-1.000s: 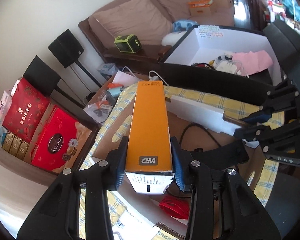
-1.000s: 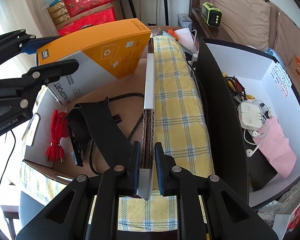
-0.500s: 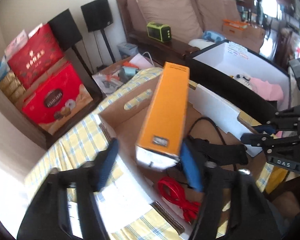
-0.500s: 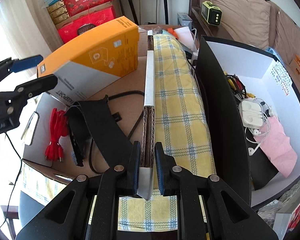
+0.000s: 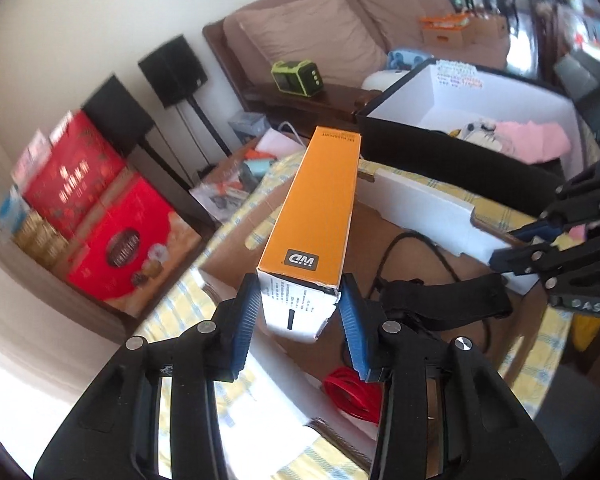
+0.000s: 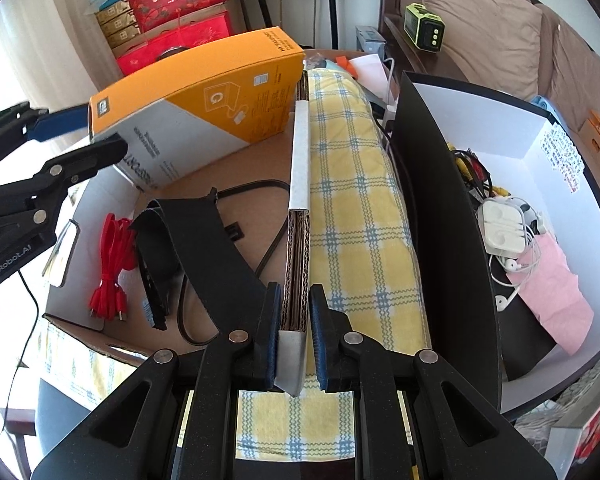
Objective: Organize objects
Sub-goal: 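Lower the My Passport box into the cardboard box and open the left gripper, then press the My Passport box flat with the closed left gripper fingers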
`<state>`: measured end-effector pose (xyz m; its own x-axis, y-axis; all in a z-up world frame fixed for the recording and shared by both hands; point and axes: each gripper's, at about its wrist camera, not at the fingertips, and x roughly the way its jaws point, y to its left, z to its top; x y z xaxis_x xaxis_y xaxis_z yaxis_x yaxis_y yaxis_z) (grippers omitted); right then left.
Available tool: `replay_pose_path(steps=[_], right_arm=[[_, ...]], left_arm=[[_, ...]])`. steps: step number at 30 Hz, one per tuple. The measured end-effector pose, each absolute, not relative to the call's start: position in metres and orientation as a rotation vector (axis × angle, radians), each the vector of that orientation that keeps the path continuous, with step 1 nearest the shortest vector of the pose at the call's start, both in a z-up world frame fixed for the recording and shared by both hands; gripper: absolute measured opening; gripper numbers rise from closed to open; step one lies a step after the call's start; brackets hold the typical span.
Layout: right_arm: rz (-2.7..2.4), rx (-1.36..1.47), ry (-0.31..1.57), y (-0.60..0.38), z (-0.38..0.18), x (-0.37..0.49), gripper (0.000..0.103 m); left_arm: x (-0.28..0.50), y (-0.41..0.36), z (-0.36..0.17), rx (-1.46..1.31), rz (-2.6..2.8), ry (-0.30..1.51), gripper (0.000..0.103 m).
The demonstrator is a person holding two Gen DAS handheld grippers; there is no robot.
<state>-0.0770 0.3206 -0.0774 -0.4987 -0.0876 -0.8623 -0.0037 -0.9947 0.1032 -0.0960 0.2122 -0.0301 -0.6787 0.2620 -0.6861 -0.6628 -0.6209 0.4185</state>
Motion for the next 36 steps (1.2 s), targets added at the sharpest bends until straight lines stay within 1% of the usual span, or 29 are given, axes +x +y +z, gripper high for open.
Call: replay_pose_path(steps=[8, 10, 11, 12, 13, 14, 16, 20, 21, 22, 23, 28, 30, 32, 34, 36], right_arm=[[-2.676, 1.55, -0.14, 0.32, -0.078, -0.077, 0.013], [-2.677, 1.55, -0.138, 0.32, -0.078, -0.077, 0.013], [-2.676, 1.55, -0.139, 0.32, -0.078, -0.077, 0.013], [-2.676, 1.549, -0.14, 0.32, -0.078, -0.077, 0.013], [-2.676, 1.548, -0.139, 0.32, -0.077, -0.077, 0.013], [-2.676, 1.548, -0.138, 0.32, -0.077, -0.077, 0.013], [-2.676, 1.548, -0.141, 0.32, -0.077, -0.076, 0.013], [-2.677, 1.548, -0.137, 0.32, -0.077, -0.076, 0.014], [-2.678, 1.548, -0.137, 0.32, -0.077, -0.076, 0.014], [-2.677, 1.548, -0.138, 0.32, -0.077, -0.076, 0.014], [-2.677, 1.548, -0.138, 0.32, -0.077, -0.076, 0.014], [-2.678, 1.549, -0.135, 0.319, -0.077, -0.076, 0.014], [-2.68, 1.549, -0.132, 0.319, -0.077, -0.076, 0.014], [-2.68, 1.548, -0.136, 0.319, -0.077, -0.077, 0.014], [-2.678, 1.548, -0.136, 0.319, -0.077, -0.076, 0.014], [-2.675, 1.546, -0.133, 0.319, -0.077, -0.076, 0.013]], left_arm=[[-0.083, 0.222, -0.047, -0.662, 2.213, 1.215, 0.038], [-0.083, 0.22, -0.055, -0.694, 2.192, 1.243, 0.04], [-0.084, 0.217, -0.057, -0.727, 2.183, 1.221, 0.04], [-0.086, 0.213, -0.057, -0.763, 2.185, 1.182, 0.041], [-0.087, 0.207, -0.056, -0.797, 2.192, 1.119, 0.046], [-0.089, 0.2, -0.053, -0.828, 2.2, 1.04, 0.055], [-0.094, 0.183, -0.046, -0.889, 2.22, 0.848, 0.062], [-0.109, 0.152, -0.037, -1.025, 2.197, 0.481, 0.061], [-0.113, 0.147, -0.036, -1.055, 2.181, 0.419, 0.059], [-0.116, 0.143, -0.035, -1.089, 2.15, 0.342, 0.054], [-0.119, 0.139, -0.033, -1.123, 2.116, 0.261, 0.053], [-0.135, 0.123, -0.024, -1.243, 1.995, -0.065, 0.053], [-0.142, 0.128, -0.024, -1.295, 2.001, -0.067, 0.053], [-0.144, 0.138, -0.027, -1.33, 2.049, 0.007, 0.053], [-0.147, 0.145, -0.032, -1.355, 2.075, 0.038, 0.053], [-0.148, 0.153, -0.037, -1.356, 2.082, 0.069, 0.049]])
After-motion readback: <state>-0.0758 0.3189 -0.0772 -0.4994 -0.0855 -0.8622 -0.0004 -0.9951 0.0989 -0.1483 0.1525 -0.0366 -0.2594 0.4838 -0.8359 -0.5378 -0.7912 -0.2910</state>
